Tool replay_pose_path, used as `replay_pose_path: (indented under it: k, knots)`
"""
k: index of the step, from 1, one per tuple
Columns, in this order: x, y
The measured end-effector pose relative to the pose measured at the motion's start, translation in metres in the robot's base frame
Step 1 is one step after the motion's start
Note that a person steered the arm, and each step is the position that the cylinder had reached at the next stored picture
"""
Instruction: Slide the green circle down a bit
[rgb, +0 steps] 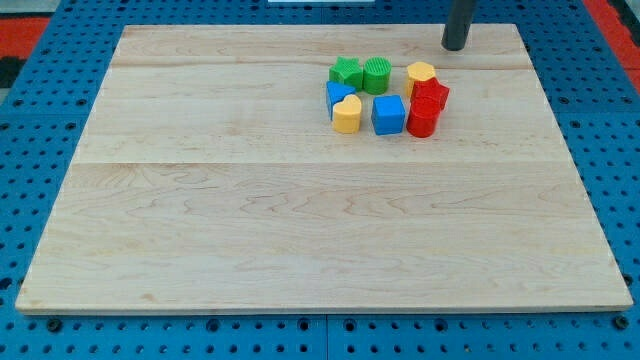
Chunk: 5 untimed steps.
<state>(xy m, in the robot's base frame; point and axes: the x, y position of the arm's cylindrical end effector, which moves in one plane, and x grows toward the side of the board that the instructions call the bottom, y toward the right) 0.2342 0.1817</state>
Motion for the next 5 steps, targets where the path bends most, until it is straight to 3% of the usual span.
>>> replay_pose_path:
  k: [5]
  knots:
    - [0.0031,0.003]
